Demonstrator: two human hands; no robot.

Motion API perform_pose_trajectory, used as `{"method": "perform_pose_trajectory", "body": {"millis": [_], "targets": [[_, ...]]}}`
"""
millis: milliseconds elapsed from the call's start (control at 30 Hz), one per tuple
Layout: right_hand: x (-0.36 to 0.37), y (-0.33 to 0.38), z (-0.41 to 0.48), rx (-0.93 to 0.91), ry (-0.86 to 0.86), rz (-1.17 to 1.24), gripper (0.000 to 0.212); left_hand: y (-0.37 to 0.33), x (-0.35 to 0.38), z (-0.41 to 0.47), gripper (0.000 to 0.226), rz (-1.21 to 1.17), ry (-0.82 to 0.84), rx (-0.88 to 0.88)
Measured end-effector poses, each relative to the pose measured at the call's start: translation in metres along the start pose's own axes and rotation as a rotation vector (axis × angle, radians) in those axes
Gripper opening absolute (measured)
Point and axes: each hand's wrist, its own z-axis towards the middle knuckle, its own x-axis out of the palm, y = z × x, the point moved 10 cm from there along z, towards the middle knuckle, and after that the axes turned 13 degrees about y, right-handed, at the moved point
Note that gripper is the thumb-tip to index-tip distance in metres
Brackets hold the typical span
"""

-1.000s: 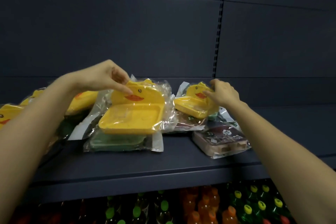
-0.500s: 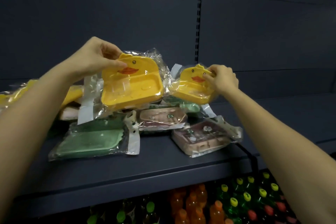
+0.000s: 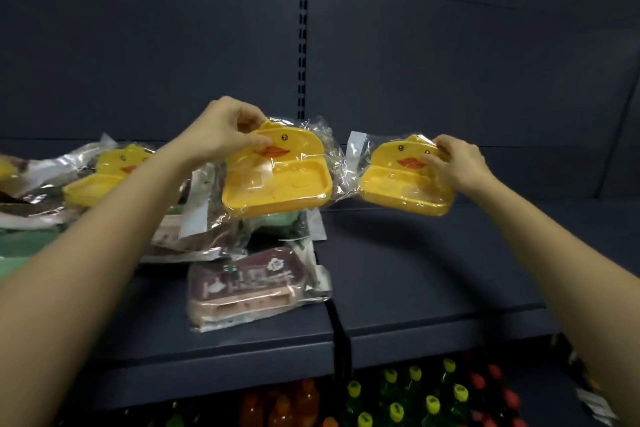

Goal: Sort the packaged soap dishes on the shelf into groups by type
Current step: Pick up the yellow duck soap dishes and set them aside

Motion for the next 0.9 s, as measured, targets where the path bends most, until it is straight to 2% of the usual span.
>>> {"method": "perform_pose_trajectory", "body": {"millis": [300, 467, 567, 733, 900], "targets": [[-0.022, -0.086, 0.034, -0.117, 0.188, 0.041, 0.023, -0.018, 0.096, 0.066, 0.004, 0.06, 0.089, -0.147], [-0.018, -0.11, 0.056, -0.135, 0.225, 0.093, 0.018, -0.006, 0.13, 0.099, 0.018, 0.183, 0.17, -0.234], [-0.02, -0.126, 0.07, -0.127, 0.252, 0.121, 0.015, -0.001, 0.145, 0.114, 0.038, 0.261, 0.193, -0.271], [-0.023, -0.141, 0.087, -0.111, 0.291, 0.081, 0.024, 0.029, 0.169, 0.128, 0.034, 0.388, 0.244, -0.355], [0.002, -0.137, 0.098, -0.147, 0.38, 0.083, 0.014, 0.033, 0.186, 0.14, 0.036, 0.477, 0.321, -0.282]]}}
